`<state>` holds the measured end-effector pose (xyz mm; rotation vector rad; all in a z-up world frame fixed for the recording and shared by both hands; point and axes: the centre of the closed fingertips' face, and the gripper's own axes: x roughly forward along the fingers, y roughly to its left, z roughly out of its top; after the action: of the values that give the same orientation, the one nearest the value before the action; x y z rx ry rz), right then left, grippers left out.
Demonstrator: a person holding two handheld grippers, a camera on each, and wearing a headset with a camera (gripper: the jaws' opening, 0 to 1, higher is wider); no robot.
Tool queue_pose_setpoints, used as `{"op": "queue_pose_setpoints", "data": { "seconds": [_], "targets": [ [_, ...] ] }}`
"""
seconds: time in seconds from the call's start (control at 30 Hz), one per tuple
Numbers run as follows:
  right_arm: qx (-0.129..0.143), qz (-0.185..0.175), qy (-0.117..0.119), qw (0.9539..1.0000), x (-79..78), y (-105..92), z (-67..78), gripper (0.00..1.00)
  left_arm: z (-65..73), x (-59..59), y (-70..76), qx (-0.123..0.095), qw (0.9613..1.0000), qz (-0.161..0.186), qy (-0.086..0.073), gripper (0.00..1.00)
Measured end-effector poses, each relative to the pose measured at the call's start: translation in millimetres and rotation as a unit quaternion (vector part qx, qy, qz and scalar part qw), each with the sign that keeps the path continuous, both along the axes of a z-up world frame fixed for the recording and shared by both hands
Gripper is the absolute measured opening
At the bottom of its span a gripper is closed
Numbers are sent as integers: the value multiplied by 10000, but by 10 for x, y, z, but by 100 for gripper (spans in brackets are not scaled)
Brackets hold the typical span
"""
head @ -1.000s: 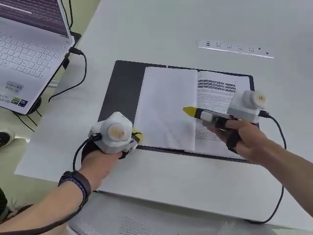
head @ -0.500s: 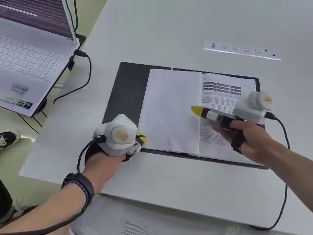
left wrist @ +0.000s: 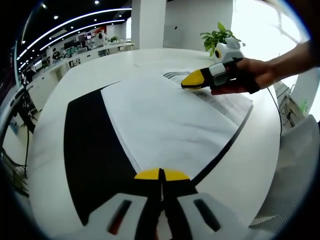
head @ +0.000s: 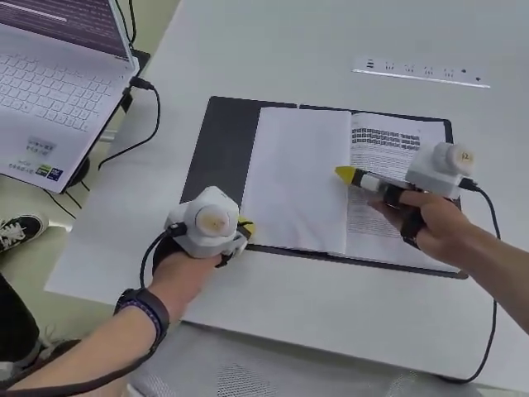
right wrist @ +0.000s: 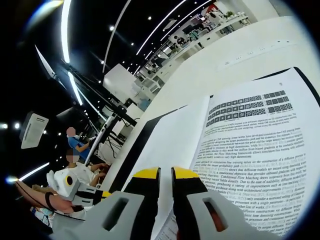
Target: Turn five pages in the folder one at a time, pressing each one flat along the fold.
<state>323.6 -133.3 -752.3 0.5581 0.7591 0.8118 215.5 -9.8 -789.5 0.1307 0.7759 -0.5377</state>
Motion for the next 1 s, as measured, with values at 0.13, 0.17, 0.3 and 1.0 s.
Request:
{"op": "queue_pose_setpoints", "data": {
  "seconds": [0.13,0.17,0.3,1.0],
  "targets": [
    [-3,-36,-11,10000,17,7,-4,3,8,-1,3,-13,10000,59,-10,0],
    [-27,-43,-15,10000,30,2,-20,1,7,-2,3,-17,10000,63,-7,0],
    [35,-108,-22,9999,76,-42,-19,0,6,-3,4,-10,10000,53,-9,0],
    [324,-642,-132,9973,431,-15,-60,0,0,6,10,17,9999,94,32,0]
  ]
}}
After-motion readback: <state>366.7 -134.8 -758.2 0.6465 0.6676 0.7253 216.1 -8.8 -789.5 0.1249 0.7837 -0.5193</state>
